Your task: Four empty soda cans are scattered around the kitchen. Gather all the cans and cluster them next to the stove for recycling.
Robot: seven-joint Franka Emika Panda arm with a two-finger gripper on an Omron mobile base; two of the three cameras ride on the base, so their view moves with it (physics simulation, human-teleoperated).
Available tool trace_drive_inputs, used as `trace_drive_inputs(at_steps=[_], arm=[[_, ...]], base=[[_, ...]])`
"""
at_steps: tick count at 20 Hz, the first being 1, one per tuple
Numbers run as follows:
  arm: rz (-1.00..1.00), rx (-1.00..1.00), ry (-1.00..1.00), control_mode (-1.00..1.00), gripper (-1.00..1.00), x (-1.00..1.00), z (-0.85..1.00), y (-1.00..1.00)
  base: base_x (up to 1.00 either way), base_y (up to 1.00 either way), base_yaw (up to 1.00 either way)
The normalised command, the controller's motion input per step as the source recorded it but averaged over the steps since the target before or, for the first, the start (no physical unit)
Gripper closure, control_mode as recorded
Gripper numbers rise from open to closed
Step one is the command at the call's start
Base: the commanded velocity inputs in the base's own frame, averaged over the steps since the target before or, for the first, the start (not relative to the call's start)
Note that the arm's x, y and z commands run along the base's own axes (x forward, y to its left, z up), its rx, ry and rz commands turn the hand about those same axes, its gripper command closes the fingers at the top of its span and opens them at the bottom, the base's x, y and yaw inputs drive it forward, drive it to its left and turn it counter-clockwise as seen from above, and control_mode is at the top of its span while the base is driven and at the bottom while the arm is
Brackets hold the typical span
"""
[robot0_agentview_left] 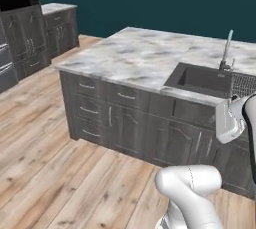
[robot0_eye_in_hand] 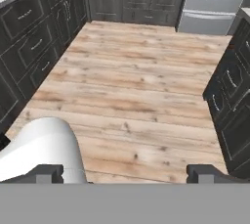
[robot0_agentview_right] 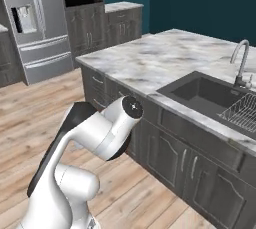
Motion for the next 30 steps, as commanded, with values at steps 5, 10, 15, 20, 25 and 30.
trace_drive_inputs(at_steps=[5, 10, 15, 20, 25, 30], arm=[[0.0, 0.0, 0.0, 1.0, -1.0, 0.0, 0.0, 0.0], [0.0, 0.0, 0.0, 1.0, -1.0, 0.0, 0.0, 0.0], [0.0, 0.0, 0.0, 1.0, -1.0, 0.0, 0.0, 0.0], [0.0, 0.0, 0.0, 1.0, -1.0, 0.0, 0.0, 0.0], [0.0, 0.0, 0.0, 1.0, -1.0, 0.0, 0.0, 0.0], [0.0, 0.0, 0.0, 1.0, -1.0, 0.0, 0.0, 0.0]], base=[[0.0, 0.0, -0.5], [0.0, 0.0, -0.5], [0.0, 0.0, -0.5], [-0.02, -0.2, -0.05], [0.03, -0.93, -0.2], [0.02, -0.9, -0.27]])
